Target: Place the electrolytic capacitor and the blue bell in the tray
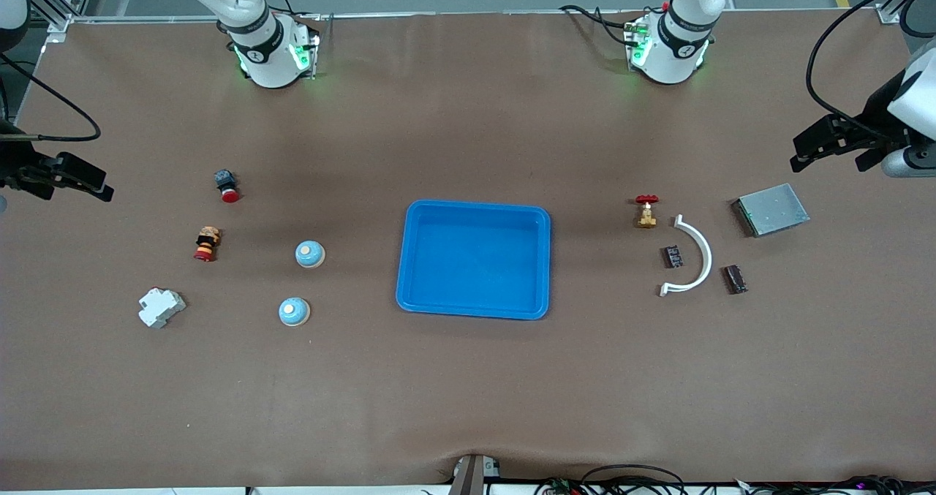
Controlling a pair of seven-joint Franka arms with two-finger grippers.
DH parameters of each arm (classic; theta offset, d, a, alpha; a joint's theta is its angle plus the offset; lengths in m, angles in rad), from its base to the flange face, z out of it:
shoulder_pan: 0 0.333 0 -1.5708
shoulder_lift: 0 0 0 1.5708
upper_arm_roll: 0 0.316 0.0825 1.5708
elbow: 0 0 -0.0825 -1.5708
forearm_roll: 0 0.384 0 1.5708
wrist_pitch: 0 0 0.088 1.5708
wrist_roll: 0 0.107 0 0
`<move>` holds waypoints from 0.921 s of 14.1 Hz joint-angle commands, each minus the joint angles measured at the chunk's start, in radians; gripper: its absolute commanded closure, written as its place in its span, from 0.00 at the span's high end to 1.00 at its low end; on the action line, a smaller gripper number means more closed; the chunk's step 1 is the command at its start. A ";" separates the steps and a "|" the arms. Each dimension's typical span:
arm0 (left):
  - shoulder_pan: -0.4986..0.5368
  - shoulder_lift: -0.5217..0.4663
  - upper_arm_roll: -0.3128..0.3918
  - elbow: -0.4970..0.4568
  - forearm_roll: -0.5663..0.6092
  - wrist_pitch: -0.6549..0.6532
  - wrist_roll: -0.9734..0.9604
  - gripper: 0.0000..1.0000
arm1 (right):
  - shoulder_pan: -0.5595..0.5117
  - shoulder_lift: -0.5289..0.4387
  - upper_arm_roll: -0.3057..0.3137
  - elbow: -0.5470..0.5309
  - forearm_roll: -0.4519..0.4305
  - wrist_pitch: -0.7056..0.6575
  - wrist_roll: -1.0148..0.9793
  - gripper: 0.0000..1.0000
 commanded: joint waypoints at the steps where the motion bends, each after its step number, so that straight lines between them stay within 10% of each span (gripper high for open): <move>1: 0.003 0.012 -0.006 0.022 0.011 -0.010 -0.007 1.00 | -0.012 -0.023 0.010 -0.020 0.014 0.000 0.013 1.00; 13: 0.009 0.021 -0.006 0.022 0.009 -0.010 -0.004 1.00 | -0.009 -0.022 0.011 -0.023 0.014 0.000 0.015 1.00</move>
